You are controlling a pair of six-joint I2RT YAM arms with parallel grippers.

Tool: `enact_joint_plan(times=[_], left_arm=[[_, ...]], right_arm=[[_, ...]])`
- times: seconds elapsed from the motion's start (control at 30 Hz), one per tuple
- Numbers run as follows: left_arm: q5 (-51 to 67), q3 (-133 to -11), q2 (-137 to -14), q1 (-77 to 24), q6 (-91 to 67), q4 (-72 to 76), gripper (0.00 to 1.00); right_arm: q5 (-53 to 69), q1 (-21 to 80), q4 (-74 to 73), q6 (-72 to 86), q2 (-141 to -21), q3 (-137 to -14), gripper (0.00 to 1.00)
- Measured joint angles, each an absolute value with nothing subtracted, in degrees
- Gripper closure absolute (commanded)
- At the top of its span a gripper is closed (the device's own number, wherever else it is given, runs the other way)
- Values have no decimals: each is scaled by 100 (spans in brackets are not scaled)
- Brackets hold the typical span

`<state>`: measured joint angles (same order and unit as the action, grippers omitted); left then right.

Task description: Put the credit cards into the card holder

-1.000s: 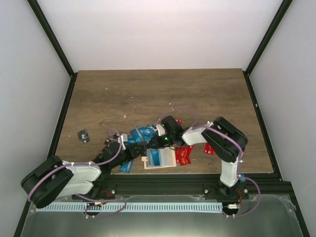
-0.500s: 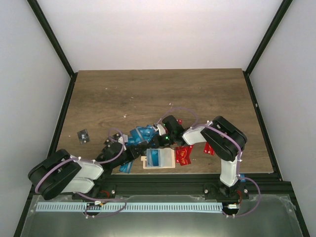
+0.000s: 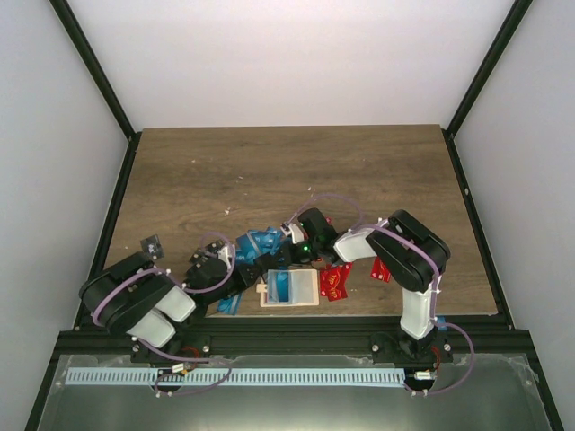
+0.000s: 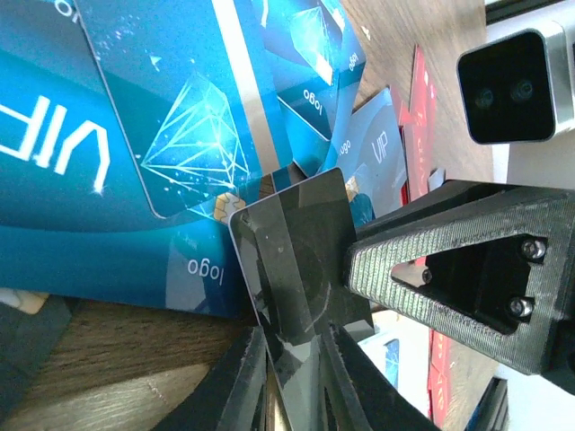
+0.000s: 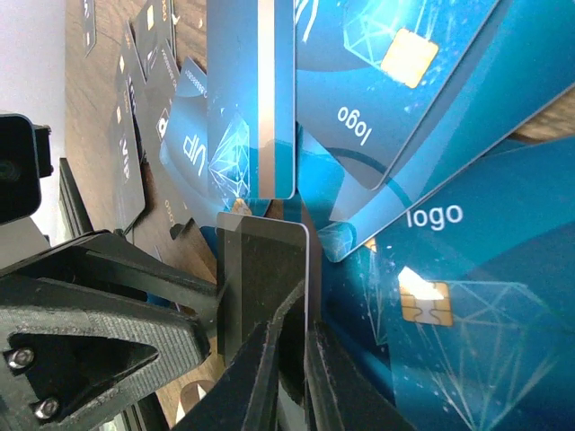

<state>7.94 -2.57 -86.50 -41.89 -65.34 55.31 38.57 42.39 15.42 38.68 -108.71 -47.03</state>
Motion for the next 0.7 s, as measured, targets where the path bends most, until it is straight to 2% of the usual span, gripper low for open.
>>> enact_joint_plan(times=[0.17,0.27,0.4,0.53,0.7], left_arm=[[784,-255,-8936,-4169,-6576,5846,89],[781,-255,-9080,-4163,-6578,5996,96],[790,-248,-9247,-4145,-6639,6292,96],[805,-211,-9365,-4139,-6676,6528,96],[788,-202,-9358,-4134,-6711,6530,96]], right_arm=[[3863,4204,1632,3916,-10871,-4657,91],[3892,4182,1761,3968,-10871,-4587,91],[3959,4121,1890,4007,-10892,-4539,92],[4073,4071,2008,4056,-10923,-4504,99],[4292,4010,2152,4060,-10923,-4504,99]])
